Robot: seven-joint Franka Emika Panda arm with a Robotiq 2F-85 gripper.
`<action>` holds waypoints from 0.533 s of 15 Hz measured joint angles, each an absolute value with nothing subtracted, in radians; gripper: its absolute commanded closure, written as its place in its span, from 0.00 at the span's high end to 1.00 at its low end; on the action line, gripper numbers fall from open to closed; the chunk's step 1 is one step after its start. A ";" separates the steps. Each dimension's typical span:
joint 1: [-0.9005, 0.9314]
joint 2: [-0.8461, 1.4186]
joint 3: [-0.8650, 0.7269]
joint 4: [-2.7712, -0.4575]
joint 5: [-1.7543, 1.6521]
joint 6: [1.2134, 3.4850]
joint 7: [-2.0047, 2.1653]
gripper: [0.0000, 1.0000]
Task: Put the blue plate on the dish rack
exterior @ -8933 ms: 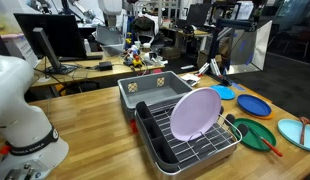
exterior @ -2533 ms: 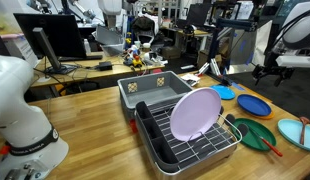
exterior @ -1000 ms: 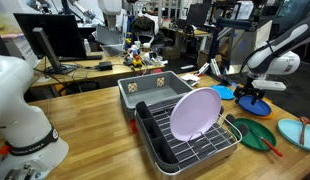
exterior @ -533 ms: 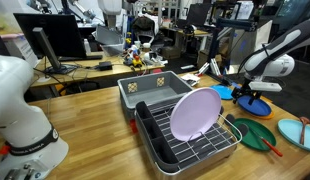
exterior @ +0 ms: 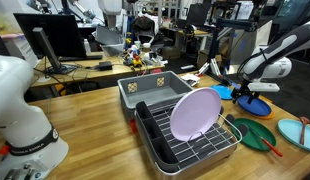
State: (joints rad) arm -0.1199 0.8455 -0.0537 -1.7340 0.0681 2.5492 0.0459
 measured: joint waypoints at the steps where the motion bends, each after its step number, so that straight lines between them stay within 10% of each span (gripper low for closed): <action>1: -0.118 0.850 -0.054 -1.732 0.063 2.550 0.046 0.96; 2: -0.117 0.852 -0.054 -1.731 0.058 2.550 0.046 0.72; 8: -0.113 0.854 -0.054 -1.730 0.045 2.566 0.045 0.41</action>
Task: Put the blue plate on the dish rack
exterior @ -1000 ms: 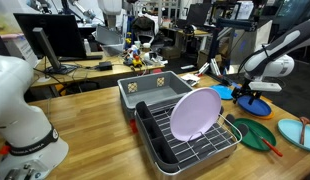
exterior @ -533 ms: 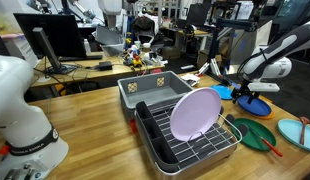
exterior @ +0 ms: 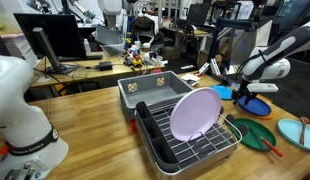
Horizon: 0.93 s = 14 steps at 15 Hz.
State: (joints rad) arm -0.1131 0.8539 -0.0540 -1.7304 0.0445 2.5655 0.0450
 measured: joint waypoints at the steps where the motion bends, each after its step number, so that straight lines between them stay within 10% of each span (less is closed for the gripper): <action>1: -0.113 0.854 -0.054 -1.730 0.044 2.566 0.045 0.35; 6: -0.113 0.857 -0.056 -1.730 0.043 2.567 0.043 0.02; 14: -0.113 0.852 -0.057 -1.726 0.043 2.566 0.043 0.02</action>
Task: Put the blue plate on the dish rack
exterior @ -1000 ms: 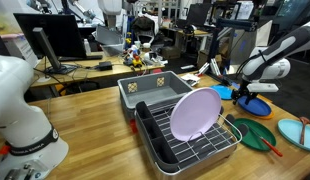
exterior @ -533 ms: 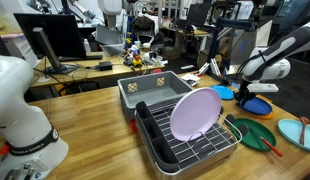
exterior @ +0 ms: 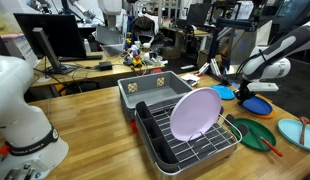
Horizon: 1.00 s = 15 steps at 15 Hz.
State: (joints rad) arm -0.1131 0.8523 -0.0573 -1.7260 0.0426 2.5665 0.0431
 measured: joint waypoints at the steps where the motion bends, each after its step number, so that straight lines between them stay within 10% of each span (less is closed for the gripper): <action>1: -0.114 0.852 -0.057 -1.726 0.043 2.567 0.043 0.02; 15: -0.191 0.803 0.025 -1.729 0.154 2.565 -0.027 0.02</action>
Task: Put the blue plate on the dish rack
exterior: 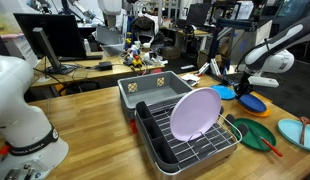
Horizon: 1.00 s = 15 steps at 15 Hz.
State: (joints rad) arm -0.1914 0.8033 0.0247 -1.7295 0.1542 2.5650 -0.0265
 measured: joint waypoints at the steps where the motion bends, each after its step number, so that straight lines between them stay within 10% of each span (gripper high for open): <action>1: -0.197 0.794 0.027 -1.734 0.162 2.565 -0.034 0.02; 15: -0.223 0.587 0.027 -1.872 0.247 2.607 -0.037 0.02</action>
State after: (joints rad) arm -0.2227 0.5871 0.0272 -1.8722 0.2474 2.6071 -0.0369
